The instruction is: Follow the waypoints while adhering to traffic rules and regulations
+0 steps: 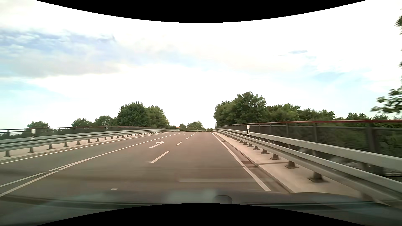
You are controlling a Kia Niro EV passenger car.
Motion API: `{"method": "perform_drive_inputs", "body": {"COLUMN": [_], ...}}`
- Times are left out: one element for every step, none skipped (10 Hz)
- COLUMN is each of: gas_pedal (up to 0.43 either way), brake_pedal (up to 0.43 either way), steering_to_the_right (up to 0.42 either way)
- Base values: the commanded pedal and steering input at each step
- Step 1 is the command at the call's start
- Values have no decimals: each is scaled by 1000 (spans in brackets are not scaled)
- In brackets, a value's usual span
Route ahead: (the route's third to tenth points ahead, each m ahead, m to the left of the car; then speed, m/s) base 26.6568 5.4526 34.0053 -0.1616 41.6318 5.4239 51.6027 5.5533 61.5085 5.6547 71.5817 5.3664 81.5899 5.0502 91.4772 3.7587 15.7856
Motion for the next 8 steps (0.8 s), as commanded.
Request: {"method": "perform_drive_inputs", "body": {"gas_pedal": [189,189,177,150,150,157,138,130], "brake_pedal": [0,0,0,0,0,0,0,0], "steering_to_the_right": [-10,-10,-10,-10,-8,-6,-5,-4]}}
